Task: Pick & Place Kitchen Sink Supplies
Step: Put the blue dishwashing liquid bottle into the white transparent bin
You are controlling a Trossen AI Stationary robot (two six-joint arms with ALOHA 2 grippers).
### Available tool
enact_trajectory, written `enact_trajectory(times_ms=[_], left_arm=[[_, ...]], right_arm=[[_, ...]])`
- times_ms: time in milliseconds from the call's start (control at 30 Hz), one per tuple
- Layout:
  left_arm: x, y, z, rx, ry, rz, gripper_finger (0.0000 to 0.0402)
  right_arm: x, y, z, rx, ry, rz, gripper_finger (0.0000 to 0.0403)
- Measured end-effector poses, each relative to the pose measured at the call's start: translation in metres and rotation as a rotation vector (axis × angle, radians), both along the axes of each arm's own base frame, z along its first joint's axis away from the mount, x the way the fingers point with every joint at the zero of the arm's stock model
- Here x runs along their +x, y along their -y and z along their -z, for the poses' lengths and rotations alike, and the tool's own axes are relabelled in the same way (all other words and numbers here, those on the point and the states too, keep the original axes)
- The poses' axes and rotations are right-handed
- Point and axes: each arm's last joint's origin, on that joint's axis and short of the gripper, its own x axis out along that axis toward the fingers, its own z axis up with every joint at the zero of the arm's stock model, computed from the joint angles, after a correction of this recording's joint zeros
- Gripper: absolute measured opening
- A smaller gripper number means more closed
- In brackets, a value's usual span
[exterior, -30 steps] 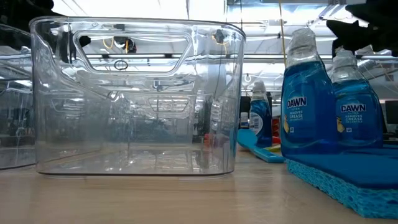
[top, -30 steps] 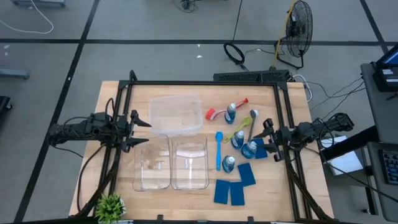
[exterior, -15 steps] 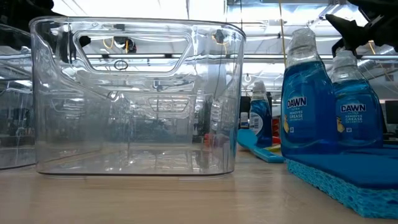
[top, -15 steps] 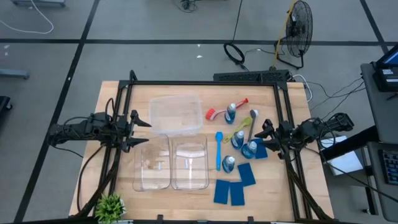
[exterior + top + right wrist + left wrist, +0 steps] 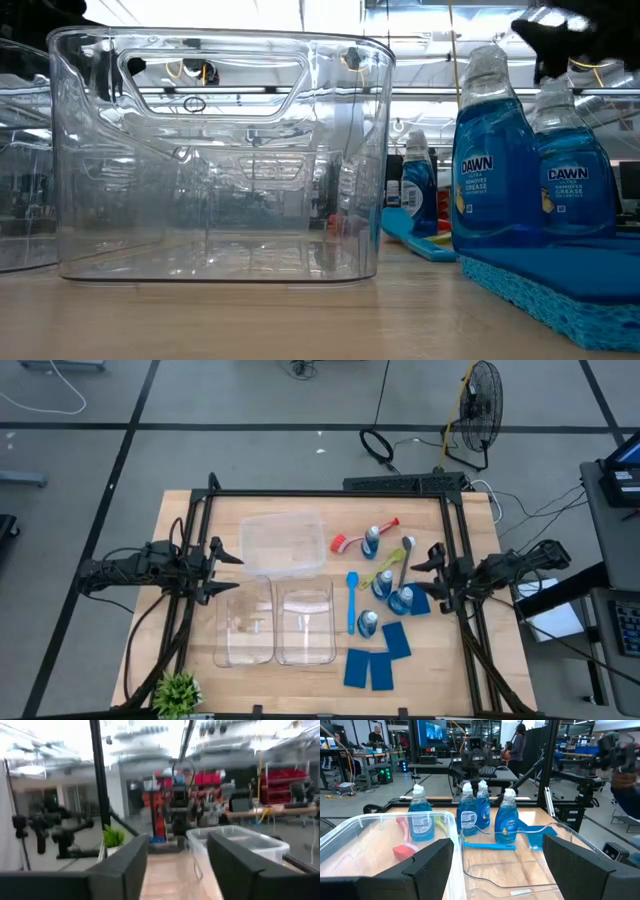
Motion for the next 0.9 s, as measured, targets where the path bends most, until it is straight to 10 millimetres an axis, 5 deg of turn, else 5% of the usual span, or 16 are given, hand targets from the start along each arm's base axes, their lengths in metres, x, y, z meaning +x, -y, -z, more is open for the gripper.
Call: enact_trajectory(times_ms=[200, 433, 700, 900], left_arm=[[0.0, 0.0, 0.0, 0.0, 0.001, 0.0, 0.0306], [0.0, 0.0, -0.001, 0.0, 0.006, 0.0, 0.0306], [0.0, 0.0, -0.001, 0.0, 0.006, 0.0, 0.0306], [0.0, 0.0, -0.001, 0.0, 0.007, 0.0, 0.0306]], right_arm=[[0.017, -0.014, -0.032, -0.061, -0.276, -0.064, 0.0304], [0.037, -0.03, -0.076, -0.022, -0.832, 0.088, 0.0312], [0.039, -0.044, -0.067, 0.118, -1.389, 0.243, 0.0292], [0.043, -0.052, -0.039, 0.186, -1.471, 0.292, 0.0288]])
